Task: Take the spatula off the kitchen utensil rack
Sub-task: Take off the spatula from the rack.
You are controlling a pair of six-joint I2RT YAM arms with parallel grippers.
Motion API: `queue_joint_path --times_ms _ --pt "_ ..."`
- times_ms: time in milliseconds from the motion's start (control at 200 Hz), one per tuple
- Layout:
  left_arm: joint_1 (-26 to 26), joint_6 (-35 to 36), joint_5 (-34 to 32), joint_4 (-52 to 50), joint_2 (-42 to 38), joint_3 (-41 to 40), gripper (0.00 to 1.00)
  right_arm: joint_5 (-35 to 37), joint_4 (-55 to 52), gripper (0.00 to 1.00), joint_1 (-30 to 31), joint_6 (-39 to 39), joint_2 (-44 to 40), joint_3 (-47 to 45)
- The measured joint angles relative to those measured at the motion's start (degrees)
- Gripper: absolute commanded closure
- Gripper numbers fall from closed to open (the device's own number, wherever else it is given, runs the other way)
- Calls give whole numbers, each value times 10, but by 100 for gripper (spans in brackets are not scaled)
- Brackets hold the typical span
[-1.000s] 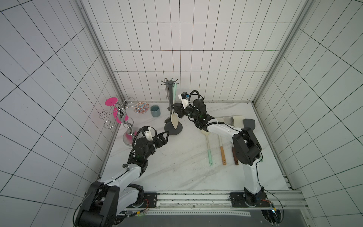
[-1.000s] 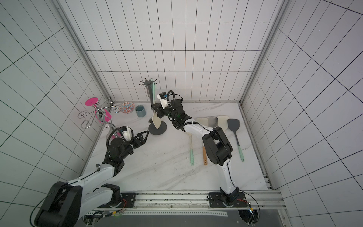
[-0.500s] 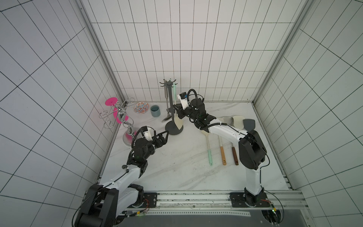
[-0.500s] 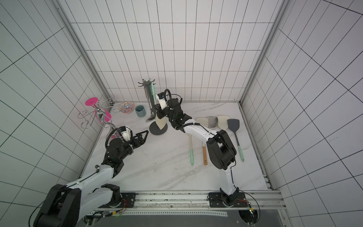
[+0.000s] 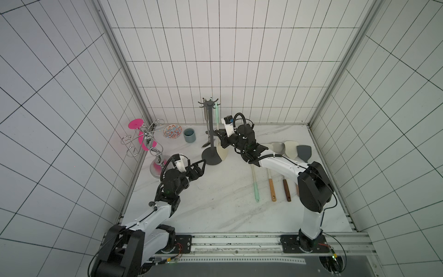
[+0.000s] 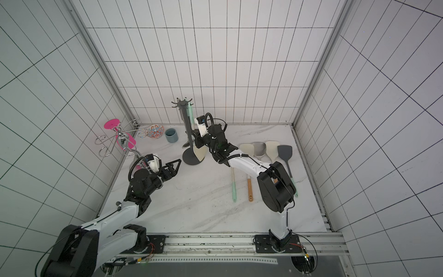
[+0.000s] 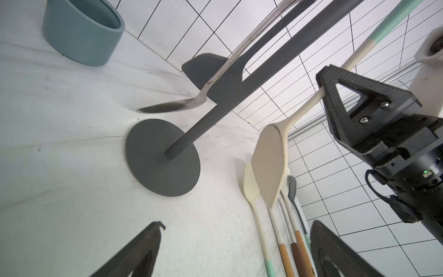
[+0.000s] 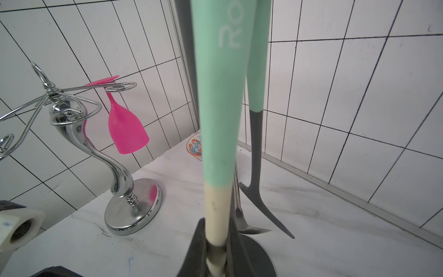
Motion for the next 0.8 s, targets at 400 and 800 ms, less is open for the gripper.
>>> queue_joint_path --times_ms 400,800 --pt "0 0 0 1 0 0 2 19 -60 100 -5 30 -50 -22" --pt "0 0 0 2 0 -1 2 21 -162 100 -18 88 -106 -21"
